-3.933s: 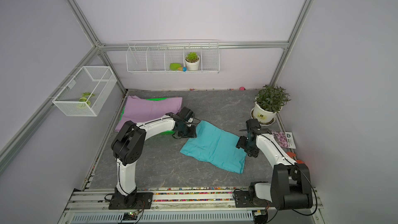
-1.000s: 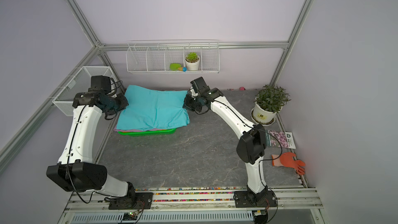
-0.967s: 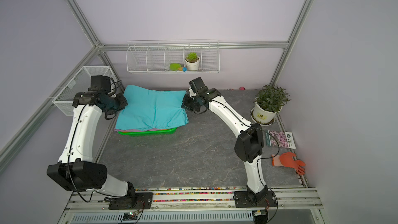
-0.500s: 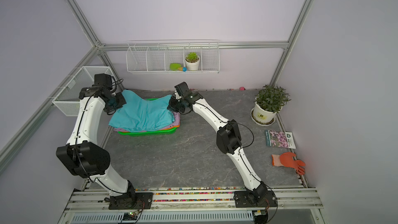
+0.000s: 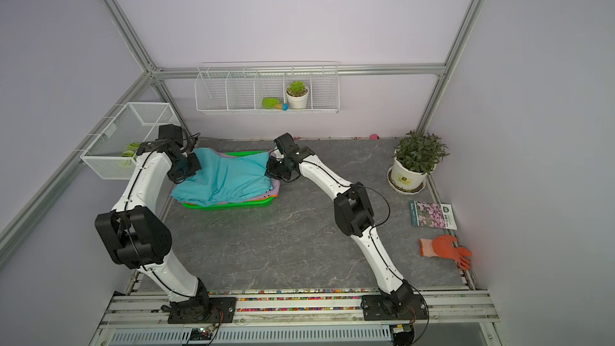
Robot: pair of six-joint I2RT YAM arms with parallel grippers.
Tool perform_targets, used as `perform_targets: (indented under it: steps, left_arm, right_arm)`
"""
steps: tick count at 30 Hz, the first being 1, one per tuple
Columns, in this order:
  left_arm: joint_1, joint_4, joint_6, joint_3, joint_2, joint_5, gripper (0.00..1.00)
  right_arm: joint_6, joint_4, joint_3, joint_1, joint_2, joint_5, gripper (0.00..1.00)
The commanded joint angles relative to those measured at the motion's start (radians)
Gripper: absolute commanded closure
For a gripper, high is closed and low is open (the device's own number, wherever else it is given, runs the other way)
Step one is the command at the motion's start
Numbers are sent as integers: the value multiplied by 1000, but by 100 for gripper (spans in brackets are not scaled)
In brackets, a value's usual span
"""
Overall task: Put the folded long pants in the basket
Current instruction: Move the basket to the center of the board.
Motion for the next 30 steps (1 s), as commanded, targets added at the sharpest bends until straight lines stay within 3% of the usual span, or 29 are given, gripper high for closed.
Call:
perform_targets:
  steps: [1,5,8,15,20,25,30]
  left_arm:
    - [37,-16,-54,-21,8,-36,100]
    - [36,-37,-58,-14,4,10,100]
    - [37,-21,-63,-55,-28,113,100]
    - [-6,82,-76,-305,-134,563,100]
    - [-130,109,-100,-375,-191,570,100]
    - [-133,158,-168,-370,-258,612,100]
    - [-136,216,-200,-324,-306,734,100]
  right_arm:
    - [-90,-223,-74,-22,0,106,100]
    - [-126,-289,-112,-33,-23,175,100]
    - [-159,-300,-201,-54,-77,192,100]
    - [-265,-283,-492,-152,-310,174,100]
    - [-323,-279,-633,-220,-474,124,100]
    - [-350,-279,-627,-246,-556,63,100]
    - [-336,-295,-543,-266,-608,44,100]
